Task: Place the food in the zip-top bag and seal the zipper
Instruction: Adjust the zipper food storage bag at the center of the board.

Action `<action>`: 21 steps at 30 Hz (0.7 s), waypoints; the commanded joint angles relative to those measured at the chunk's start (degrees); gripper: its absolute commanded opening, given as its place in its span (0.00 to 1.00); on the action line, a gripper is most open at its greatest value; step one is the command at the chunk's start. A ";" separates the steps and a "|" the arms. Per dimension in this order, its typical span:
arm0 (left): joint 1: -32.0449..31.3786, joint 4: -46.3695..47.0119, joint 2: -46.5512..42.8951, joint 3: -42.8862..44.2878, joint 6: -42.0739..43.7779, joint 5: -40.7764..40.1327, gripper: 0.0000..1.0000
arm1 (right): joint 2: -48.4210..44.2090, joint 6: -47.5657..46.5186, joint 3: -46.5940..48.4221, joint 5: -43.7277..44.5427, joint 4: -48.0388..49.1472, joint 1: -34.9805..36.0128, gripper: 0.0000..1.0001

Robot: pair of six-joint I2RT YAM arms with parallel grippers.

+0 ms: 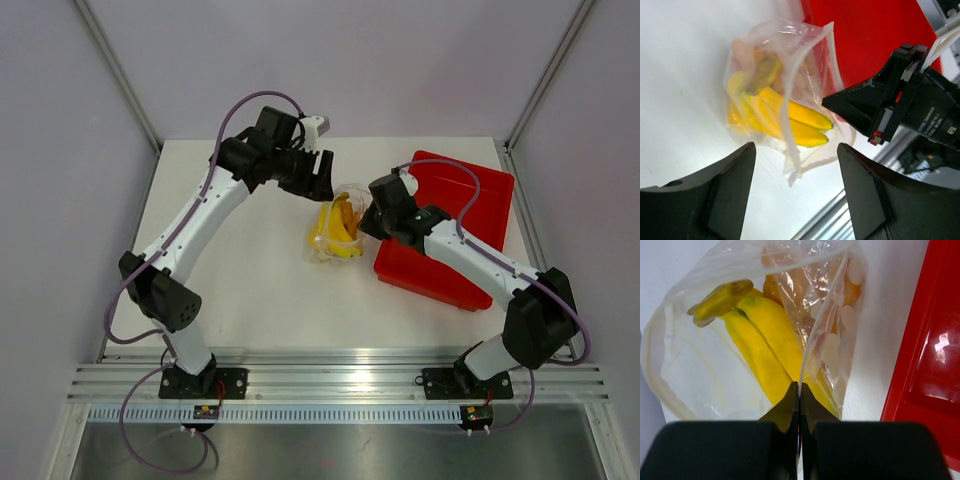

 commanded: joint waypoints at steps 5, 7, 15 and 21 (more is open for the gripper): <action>0.15 22.97 -25.12 -33.89 3.48 -5.20 0.68 | 0.02 0.91 1.23 0.31 2.49 -1.14 0.00; 0.15 29.42 -32.83 -41.75 3.39 -7.57 0.66 | -0.85 0.30 1.40 0.14 1.79 -1.58 0.00; -1.78 58.17 -47.20 -71.20 10.67 -4.77 0.68 | -2.53 -0.58 1.49 -2.50 0.73 -3.16 0.00; -3.53 69.69 -45.20 -76.24 7.97 -5.73 0.56 | -3.06 -0.67 1.14 -3.90 1.43 -3.52 0.00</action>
